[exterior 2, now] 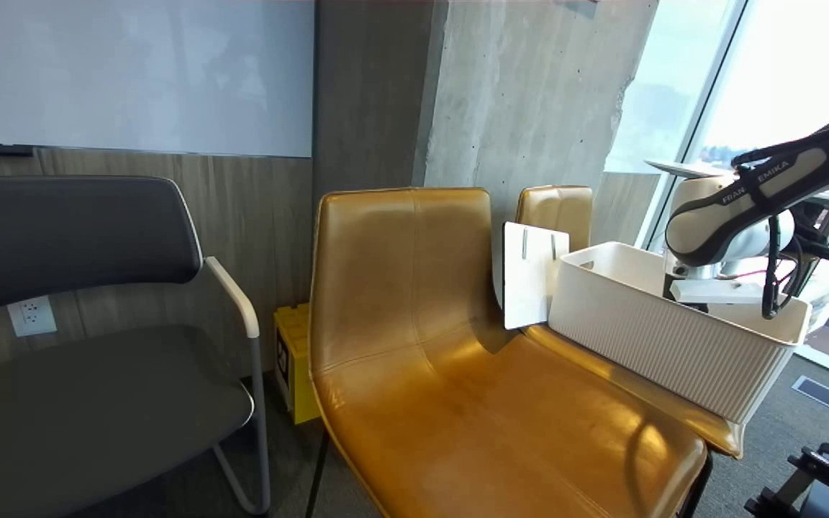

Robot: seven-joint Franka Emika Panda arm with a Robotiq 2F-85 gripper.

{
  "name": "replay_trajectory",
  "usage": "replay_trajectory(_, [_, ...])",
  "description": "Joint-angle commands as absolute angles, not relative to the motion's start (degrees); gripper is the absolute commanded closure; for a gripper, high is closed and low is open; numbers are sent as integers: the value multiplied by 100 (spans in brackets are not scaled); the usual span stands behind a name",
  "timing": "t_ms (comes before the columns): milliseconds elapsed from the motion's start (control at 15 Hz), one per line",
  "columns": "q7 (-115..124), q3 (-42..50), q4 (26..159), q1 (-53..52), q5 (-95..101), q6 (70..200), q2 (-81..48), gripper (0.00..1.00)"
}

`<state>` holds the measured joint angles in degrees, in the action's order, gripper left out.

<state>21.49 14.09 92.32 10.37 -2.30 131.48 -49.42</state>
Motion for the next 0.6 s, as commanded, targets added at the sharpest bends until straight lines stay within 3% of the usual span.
replay_trajectory(0, [2211, 1617, 9655, 803, -31, 13577, -4591, 100])
replay_trajectory(533, [2225, 2357, 11094, 424, 731, 14963, -3483, 100])
